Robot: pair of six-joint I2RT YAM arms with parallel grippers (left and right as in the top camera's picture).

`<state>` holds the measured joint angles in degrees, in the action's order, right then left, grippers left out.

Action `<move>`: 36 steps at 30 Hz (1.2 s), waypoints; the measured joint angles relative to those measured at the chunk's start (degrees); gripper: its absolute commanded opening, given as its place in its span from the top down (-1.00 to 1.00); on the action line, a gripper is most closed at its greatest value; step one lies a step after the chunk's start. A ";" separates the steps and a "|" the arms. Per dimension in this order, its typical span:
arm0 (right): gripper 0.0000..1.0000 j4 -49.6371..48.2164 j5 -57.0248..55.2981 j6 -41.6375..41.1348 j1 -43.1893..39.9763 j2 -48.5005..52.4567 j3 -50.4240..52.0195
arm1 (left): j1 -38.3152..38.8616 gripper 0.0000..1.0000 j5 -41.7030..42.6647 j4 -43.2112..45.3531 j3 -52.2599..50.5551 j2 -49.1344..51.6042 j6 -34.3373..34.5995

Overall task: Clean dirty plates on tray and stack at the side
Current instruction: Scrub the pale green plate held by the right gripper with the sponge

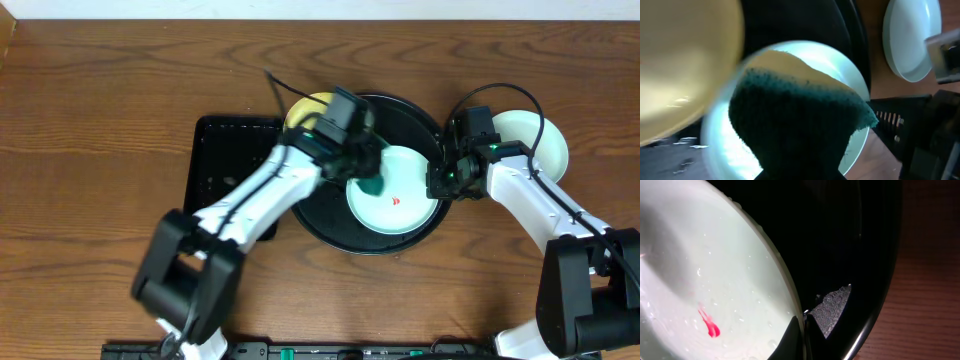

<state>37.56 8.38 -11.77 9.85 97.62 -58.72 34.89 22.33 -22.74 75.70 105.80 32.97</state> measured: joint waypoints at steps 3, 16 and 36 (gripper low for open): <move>0.98 0.17 0.07 -0.09 0.00 0.00 0.00 | 3.15 0.85 -0.42 2.80 0.00 3.80 3.74; 0.98 1.11 0.13 -0.37 0.00 0.11 0.00 | 8.28 0.85 -1.31 8.98 0.11 11.43 15.32; 0.98 1.66 0.15 -0.44 0.00 0.46 0.07 | 5.75 0.85 -11.87 3.28 2.16 10.08 7.52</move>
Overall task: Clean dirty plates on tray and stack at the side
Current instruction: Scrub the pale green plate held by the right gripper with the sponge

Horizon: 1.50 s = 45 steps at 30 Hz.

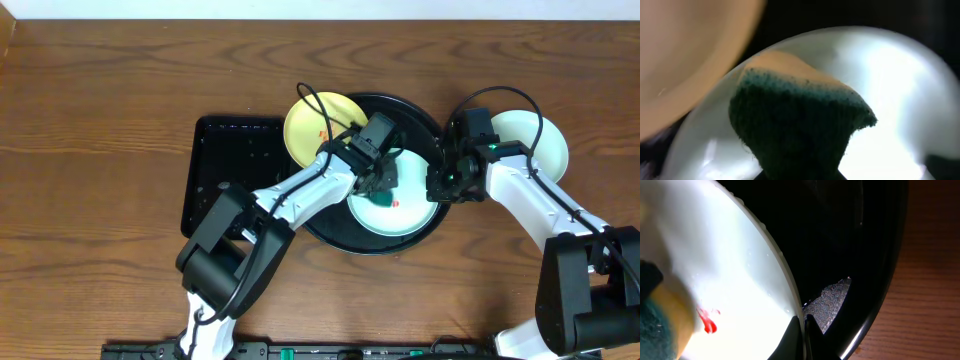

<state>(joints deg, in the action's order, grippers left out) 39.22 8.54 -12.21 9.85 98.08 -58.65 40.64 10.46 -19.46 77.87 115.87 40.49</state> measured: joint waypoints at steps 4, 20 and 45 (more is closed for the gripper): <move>0.98 0.22 0.02 -0.17 0.00 0.00 0.00 | 0.66 0.85 0.15 5.73 0.00 -1.38 -0.59; 0.98 0.63 -0.02 -0.37 0.00 0.00 0.00 | 3.48 0.85 -0.15 7.23 0.02 3.08 6.23; 0.98 0.83 -0.15 -0.37 0.00 0.02 0.28 | 1.20 0.85 -5.64 8.72 0.63 2.01 4.04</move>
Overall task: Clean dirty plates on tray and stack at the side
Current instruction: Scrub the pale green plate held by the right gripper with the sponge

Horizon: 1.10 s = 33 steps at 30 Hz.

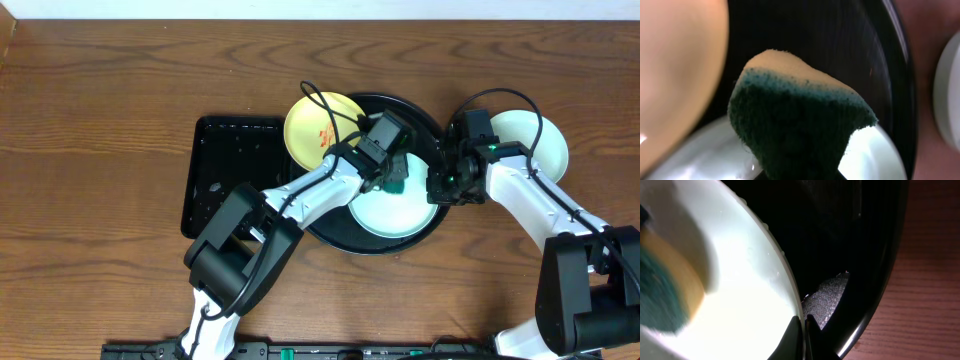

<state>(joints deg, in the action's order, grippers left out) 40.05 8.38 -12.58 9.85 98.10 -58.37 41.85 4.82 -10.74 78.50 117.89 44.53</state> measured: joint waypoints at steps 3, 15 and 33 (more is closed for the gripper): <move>0.98 0.02 0.15 0.00 0.00 0.00 0.00 | -0.15 0.85 -1.90 0.68 0.00 0.00 0.02; 0.98 0.39 0.57 0.00 0.00 0.00 0.00 | -0.02 0.85 4.81 -9.09 -0.13 0.33 0.00; 0.98 0.17 0.28 0.00 0.00 0.00 0.00 | -2.99 0.85 15.74 -7.15 -0.22 0.66 -6.78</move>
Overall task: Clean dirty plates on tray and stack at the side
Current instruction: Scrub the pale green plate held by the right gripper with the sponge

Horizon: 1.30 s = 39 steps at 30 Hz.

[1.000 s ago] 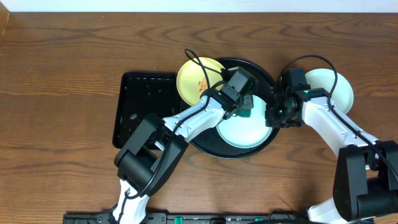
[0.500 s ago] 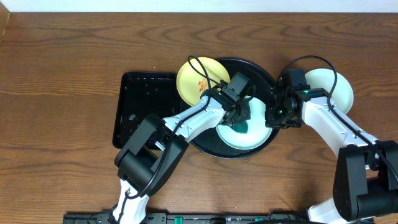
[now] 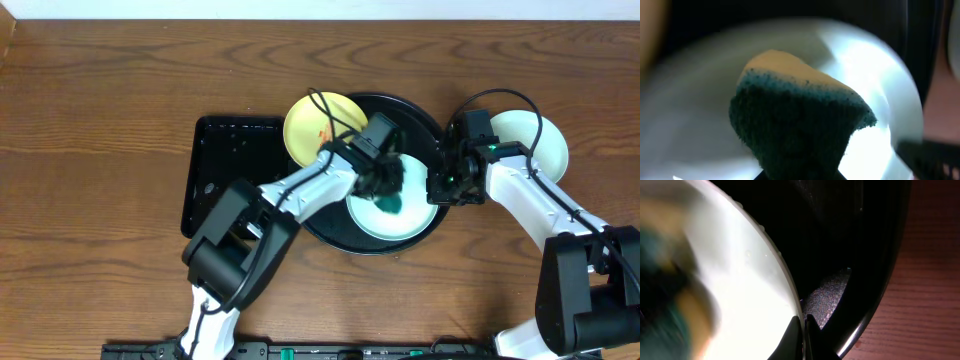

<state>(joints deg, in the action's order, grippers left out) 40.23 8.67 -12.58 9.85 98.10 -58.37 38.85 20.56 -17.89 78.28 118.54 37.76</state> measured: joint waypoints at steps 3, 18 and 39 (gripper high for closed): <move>0.98 -0.02 0.11 -0.02 0.00 0.00 0.00 | -3.04 0.85 -1.44 0.87 0.00 0.09 1.03; 0.98 0.28 0.26 -0.20 0.02 0.00 0.00 | 1.07 0.85 -4.68 -5.55 0.31 -0.17 2.91; 0.98 -0.11 0.59 -0.22 0.02 0.00 0.00 | -2.16 0.85 -5.18 0.74 -0.09 0.20 8.94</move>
<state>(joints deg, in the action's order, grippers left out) 40.12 9.26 -12.80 9.87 98.10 -58.37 36.69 15.38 -17.15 78.19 118.74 46.70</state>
